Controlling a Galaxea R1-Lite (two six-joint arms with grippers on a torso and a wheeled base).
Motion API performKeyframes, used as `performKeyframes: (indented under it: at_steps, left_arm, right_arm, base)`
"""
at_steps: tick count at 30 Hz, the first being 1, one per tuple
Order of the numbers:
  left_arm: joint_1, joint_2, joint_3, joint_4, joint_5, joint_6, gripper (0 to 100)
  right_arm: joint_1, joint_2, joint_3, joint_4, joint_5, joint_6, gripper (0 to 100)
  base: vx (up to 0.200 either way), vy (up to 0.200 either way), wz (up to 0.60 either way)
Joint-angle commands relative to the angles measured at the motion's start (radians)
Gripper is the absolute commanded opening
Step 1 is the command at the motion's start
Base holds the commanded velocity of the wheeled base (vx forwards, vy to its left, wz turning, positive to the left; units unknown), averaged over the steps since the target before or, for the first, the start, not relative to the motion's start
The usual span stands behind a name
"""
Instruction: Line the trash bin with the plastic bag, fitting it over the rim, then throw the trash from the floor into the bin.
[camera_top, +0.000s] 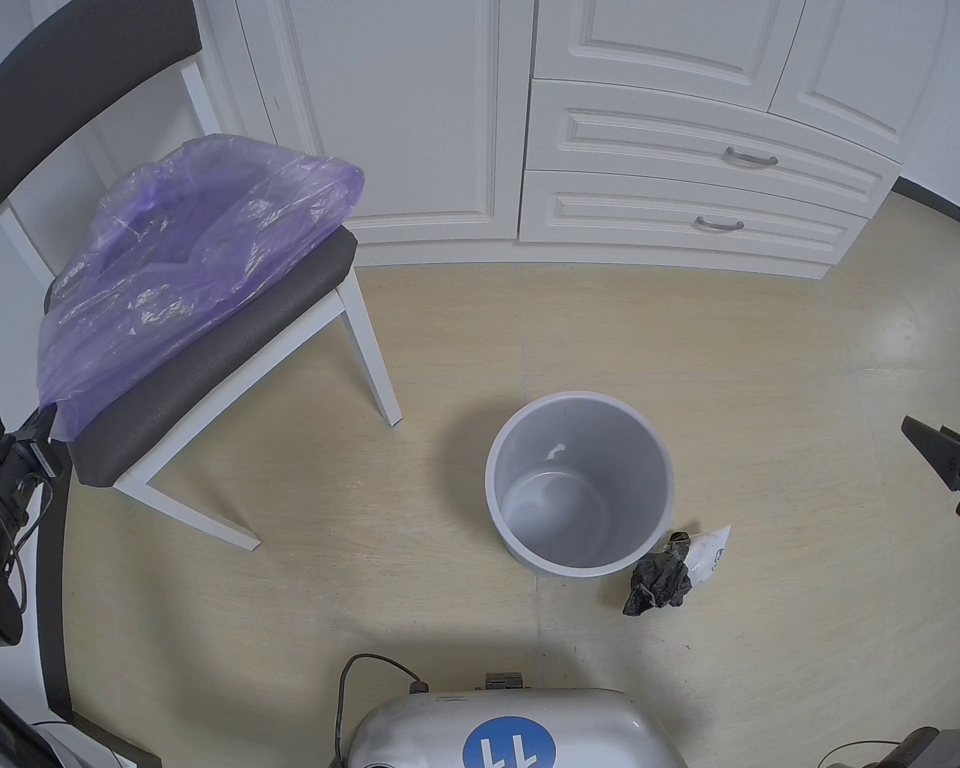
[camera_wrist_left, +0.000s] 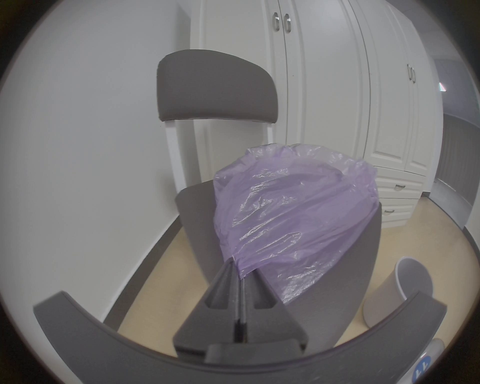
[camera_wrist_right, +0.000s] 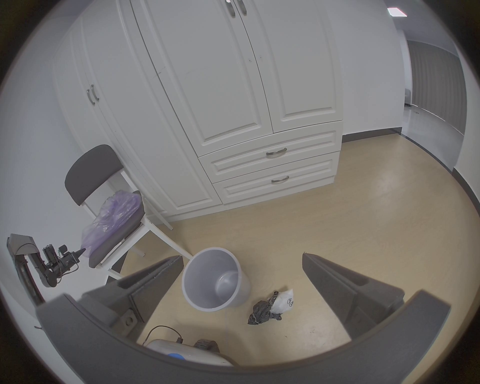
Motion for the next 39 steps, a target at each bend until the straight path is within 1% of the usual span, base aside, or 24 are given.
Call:
performKeyframes:
  at_steps: [1,2,4,5,6,7,9,10,11,12,13,17,22,25,26,27,28,29,32,33,34,37,38,39]
  left_arm:
    - [-0.200,-0.024,0.000,-0.020,0.119,-0.007,0]
    - [-0.237,-0.029,-0.003,-0.018,0.144,-0.005,0]
    - [-0.362,-0.034,-0.021,-0.018,0.238,0.001,0]
    - [-0.362,-0.034,-0.021,-0.018,0.238,0.001,0]
    - [-0.464,-0.032,-0.046,-0.015,0.325,0.015,0]
    - [-0.513,-0.031,-0.064,-0.011,0.369,0.028,0]
    - [-0.591,-0.023,-0.098,-0.004,0.435,0.059,0]
    - [-0.608,-0.021,-0.104,-0.004,0.446,0.065,0]
    - [-0.658,-0.018,-0.123,-0.003,0.475,0.076,0]
    - [-0.697,-0.020,-0.132,0.000,0.486,0.076,0]
    - [-0.701,-0.020,-0.132,0.002,0.488,0.076,0]
    - [-0.852,-0.043,-0.162,0.055,0.520,0.073,0]
    - [-1.037,-0.089,-0.212,0.095,0.592,0.073,0]
    - [-1.145,-0.126,-0.219,0.111,0.618,0.070,0]
    - [-1.169,-0.133,-0.219,0.111,0.621,0.070,0]
    - [-1.172,-0.135,-0.219,0.111,0.621,0.070,0]
    - [-1.203,-0.146,-0.222,0.111,0.623,0.070,0]
    - [-1.235,-0.155,-0.224,0.111,0.627,0.073,0]
    - [-1.300,-0.179,-0.230,0.115,0.656,0.076,0]
    - [-1.307,-0.181,-0.230,0.117,0.658,0.076,0]
    - [-1.335,-0.190,-0.230,0.123,0.659,0.074,0]
    - [-1.382,-0.205,-0.233,0.134,0.661,0.074,0]
    - [-1.382,-0.205,-0.233,0.134,0.661,0.074,0]
    - [-1.412,-0.210,-0.239,0.134,0.661,0.071,0]
  right_arm:
    - [0.005,0.002,0.003,0.005,-0.002,-0.004,100]
    - [0.005,0.005,0.005,0.005,-0.002,-0.004,100]
    - [0.005,0.008,0.005,0.005,-0.008,-0.017,100]
    - [0.005,0.008,0.005,0.005,-0.008,-0.017,100]
    - [0.005,0.007,0.005,0.005,-0.011,-0.026,100]
    - [0.005,0.004,0.005,0.005,-0.011,-0.029,100]
    - [0.005,0.001,0.005,0.007,-0.011,-0.032,100]
    - [0.007,0.001,0.003,0.007,-0.011,-0.034,100]
    - [0.007,-0.001,0.002,0.005,-0.011,-0.040,100]
    - [0.007,0.001,0.002,0.005,-0.011,-0.049,100]
    - [0.007,0.001,0.002,0.005,-0.011,-0.050,100]
    - [0.013,0.001,0.002,0.004,-0.010,-0.089,100]
    - [0.058,0.004,0.000,0.001,-0.014,-0.112,100]
    - [0.099,0.013,-0.001,0.001,-0.019,-0.118,100]
    - [0.116,0.018,-0.001,0.001,-0.023,-0.118,100]
    - [0.119,0.019,-0.001,-0.001,-0.025,-0.118,100]
    - [0.145,0.028,-0.001,-0.001,-0.037,-0.116,100]
    - [0.174,0.038,0.000,-0.001,-0.057,-0.115,100]
    - [0.245,0.064,0.003,-0.001,-0.109,-0.107,100]
    - [0.249,0.065,0.003,-0.001,-0.114,-0.107,100]
    - [0.280,0.074,0.006,-0.002,-0.135,-0.106,100]
    - [0.331,0.085,0.019,-0.002,-0.158,-0.103,100]
    - [0.331,0.085,0.019,-0.002,-0.158,-0.103,100]
    - [0.352,0.087,0.026,-0.002,-0.158,-0.101,100]
  base:
    - [0.000,0.000,0.00]
    - [0.000,0.000,0.00]
    - [0.000,0.000,0.00]
    - [0.000,0.000,0.00]
    - [0.000,0.000,0.00]
    - [0.000,0.000,0.00]
    - [0.000,0.000,0.00]
    - [0.000,0.000,0.00]
    - [0.000,0.000,0.00]
    - [0.000,0.000,0.00]
    - [0.000,0.000,0.00]
    - [0.000,0.000,0.00]
    - [0.000,0.000,0.00]
    - [0.000,0.000,0.00]
    - [0.000,0.000,0.00]
    - [0.000,0.000,0.00]
    - [0.000,0.000,0.00]
    - [0.000,0.000,0.00]
    - [0.000,0.000,0.00]
    - [0.000,0.000,0.00]
    - [0.000,0.000,0.00]
    - [0.000,0.000,0.00]
    - [0.000,0.000,0.00]
    - [0.000,0.000,0.00]
